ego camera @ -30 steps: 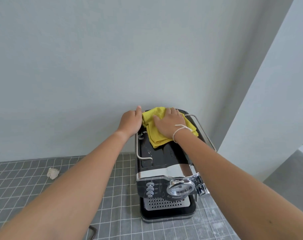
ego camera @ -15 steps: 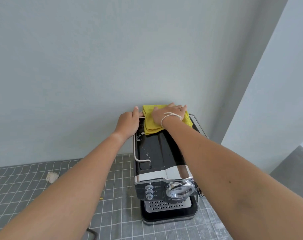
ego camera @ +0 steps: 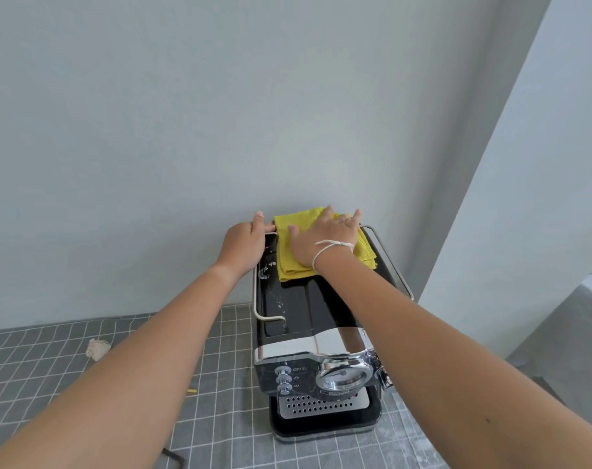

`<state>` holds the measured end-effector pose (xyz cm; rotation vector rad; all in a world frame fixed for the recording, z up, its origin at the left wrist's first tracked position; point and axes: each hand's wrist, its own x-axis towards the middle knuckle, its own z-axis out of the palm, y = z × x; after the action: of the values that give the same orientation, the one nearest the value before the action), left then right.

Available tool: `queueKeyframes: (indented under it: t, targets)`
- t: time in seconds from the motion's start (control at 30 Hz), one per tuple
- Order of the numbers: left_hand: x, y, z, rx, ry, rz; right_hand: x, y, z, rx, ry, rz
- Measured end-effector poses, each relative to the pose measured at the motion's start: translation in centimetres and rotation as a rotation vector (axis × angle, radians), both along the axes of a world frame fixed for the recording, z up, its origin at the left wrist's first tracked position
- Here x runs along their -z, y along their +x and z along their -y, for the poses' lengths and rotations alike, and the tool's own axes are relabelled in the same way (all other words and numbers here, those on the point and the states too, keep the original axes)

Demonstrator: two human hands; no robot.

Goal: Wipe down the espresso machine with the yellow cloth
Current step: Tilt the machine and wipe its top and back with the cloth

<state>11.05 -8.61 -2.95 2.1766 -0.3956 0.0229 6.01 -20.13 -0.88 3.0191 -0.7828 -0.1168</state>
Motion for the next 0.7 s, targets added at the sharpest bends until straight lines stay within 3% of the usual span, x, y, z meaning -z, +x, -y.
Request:
queueKeyframes:
  t: [0.17, 0.4, 0.7]
  targets:
    - [0.2, 0.3, 0.0, 0.018, 0.011, 0.001, 0.0, 1.8, 1.0, 0.008, 0.096, 0.024]
    - [0.3, 0.4, 0.0, 0.044, 0.005, 0.003, -1.1, 2.7, 0.8, 0.087, 0.041, -0.161]
    - [0.4, 0.2, 0.2, 0.033, -0.024, -0.015, -0.3, 1.8, 1.2, 0.041, -0.109, -0.099]
